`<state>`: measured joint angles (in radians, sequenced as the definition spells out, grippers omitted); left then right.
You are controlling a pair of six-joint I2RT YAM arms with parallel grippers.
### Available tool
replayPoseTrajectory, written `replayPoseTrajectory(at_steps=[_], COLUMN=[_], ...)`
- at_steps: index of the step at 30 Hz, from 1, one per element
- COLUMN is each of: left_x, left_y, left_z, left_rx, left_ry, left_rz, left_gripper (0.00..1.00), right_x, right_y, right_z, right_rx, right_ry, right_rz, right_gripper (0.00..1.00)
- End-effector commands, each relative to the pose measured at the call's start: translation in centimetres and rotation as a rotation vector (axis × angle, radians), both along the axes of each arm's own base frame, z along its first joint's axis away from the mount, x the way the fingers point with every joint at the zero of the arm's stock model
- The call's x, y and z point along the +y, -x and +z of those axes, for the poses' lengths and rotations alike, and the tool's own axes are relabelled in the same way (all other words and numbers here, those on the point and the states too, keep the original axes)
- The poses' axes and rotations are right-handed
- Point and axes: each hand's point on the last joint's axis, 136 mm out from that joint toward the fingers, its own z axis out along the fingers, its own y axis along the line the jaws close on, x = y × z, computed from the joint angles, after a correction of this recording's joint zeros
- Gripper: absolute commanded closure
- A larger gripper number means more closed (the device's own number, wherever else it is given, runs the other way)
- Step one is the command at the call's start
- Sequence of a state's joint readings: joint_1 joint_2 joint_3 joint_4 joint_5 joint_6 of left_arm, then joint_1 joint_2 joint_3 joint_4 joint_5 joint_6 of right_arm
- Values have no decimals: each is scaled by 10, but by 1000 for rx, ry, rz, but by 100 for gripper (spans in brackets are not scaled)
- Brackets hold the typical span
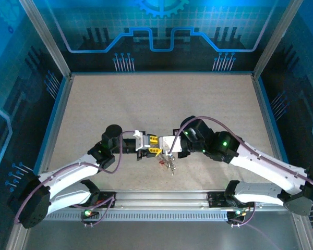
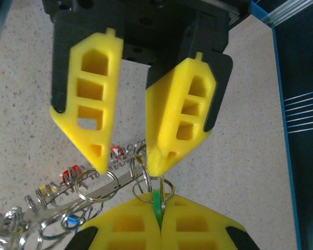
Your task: Put the keys on the keyring
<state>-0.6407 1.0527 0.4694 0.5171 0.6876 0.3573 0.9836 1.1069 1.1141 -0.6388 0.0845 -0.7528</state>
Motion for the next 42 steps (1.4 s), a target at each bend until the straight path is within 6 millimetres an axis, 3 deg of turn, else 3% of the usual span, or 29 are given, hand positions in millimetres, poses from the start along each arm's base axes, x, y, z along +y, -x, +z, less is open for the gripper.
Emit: replayPoseTrajectory(at_steps=[1,8,12,15,18,22,26,30,33,36,39,42], left_x=[3,14,28,53,91,145,151,163,174,198,219,228], left_y=[-6,-21,-41,-66,-95,-126,-134,-139,-142,-146,-149,-151], left_z=[11,16,23,28,26,10,-3,-11,-13,-13,-10,-4], left_rx=[-41,-82,-101,-105,-99,35,81,152,172,209,220,191], left_ry=[30,57,74,62,59,105,87,141,162,222,261,258], left_rz=[47,179,328,533,800,1105,1137,1190,1238,1345,1408,1425], left_gripper=[59,42,21,1,1,1,1,1,1,1,1,1], right_x=[-8,-25,-35,-44,-53,-60,-57,-39,2,38,62,90], right_y=[-2,-17,-30,-39,-48,-56,-59,-58,-48,-40,-46,-37], right_z=[21,37,48,52,55,58,57,46,40,32,22,10], right_rx=[-124,-268,-349,-406,-456,-485,-482,-442,-354,-249,-166,-70], right_ry=[102,307,428,522,596,640,647,622,483,403,369,289], right_rz=[67,81,70,65,55,51,66,110,143,152,109,162], right_gripper=[100,100,100,100,100,100,100,100,100,100,100,100])
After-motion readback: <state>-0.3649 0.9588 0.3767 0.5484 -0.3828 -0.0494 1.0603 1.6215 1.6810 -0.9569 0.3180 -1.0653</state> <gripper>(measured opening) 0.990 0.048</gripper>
